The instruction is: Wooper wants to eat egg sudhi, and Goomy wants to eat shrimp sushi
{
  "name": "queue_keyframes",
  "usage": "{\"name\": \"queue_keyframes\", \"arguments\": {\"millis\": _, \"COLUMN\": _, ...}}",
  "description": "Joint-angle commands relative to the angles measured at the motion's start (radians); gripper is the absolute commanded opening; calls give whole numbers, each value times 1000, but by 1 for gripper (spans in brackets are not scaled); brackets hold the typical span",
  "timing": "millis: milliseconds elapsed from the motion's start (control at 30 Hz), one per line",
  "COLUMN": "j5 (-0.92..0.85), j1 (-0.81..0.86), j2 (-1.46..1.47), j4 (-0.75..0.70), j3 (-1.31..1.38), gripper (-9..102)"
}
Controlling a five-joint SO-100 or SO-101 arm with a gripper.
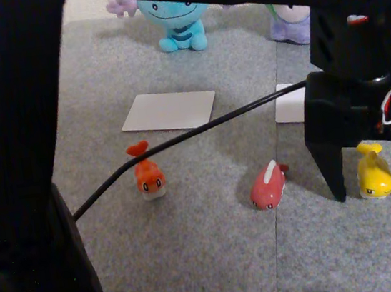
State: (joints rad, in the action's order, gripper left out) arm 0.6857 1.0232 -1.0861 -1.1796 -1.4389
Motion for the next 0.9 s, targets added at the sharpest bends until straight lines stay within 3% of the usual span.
{"name": "queue_keyframes", "arguments": {"millis": 0, "j5": 11, "j1": -26, "j2": 8, "j4": 8, "j3": 26, "gripper": 23}}
{"name": "queue_keyframes", "arguments": {"millis": 333, "j5": 48, "j1": -66, "j2": 2, "j4": -2, "j3": 26, "gripper": 3}}
{"name": "queue_keyframes", "arguments": {"millis": 500, "j5": 67, "j1": -66, "j2": -58, "j4": -25, "j3": 26, "gripper": 1}}
{"name": "queue_keyframes", "arguments": {"millis": 700, "j5": 167, "j1": -141, "j2": -262, "j4": -193, "j3": 26, "gripper": 1}}
{"name": "queue_keyframes", "arguments": {"millis": 867, "j5": 308, "j1": -311, "j2": -448, "j4": -328, "j3": 26, "gripper": 1}}
